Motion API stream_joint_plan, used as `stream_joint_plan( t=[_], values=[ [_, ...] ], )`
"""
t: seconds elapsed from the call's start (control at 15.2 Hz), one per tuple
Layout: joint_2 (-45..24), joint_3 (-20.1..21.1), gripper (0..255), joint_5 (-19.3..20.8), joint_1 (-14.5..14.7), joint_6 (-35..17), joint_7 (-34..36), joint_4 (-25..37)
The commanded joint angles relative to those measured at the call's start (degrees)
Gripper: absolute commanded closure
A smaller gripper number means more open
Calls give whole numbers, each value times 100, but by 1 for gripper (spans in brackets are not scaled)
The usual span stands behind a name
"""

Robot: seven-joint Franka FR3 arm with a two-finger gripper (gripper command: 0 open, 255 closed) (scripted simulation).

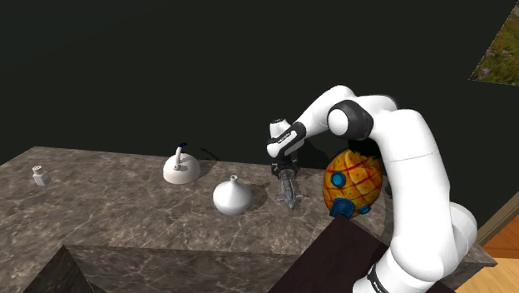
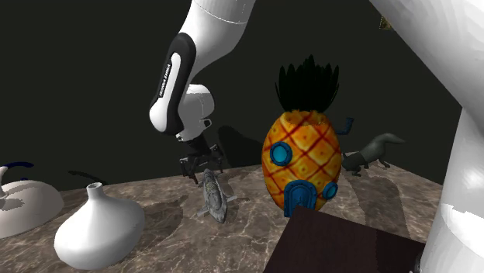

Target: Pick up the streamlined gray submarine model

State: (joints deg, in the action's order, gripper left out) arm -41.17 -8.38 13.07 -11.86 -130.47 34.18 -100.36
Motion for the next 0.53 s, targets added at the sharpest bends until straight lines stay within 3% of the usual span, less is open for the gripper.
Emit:
stream_joint_plan(
  t=[0.0,0.26,0.33,0.46],
  values=[
    [-139,3,0,-2,-7,-83,23,53],
    [-302,6,0,-2,-14,-191,50,106],
    [-301,5,255,-2,-18,-185,44,113],
    [-299,6,255,-2,-16,-184,46,112]
  ],
)
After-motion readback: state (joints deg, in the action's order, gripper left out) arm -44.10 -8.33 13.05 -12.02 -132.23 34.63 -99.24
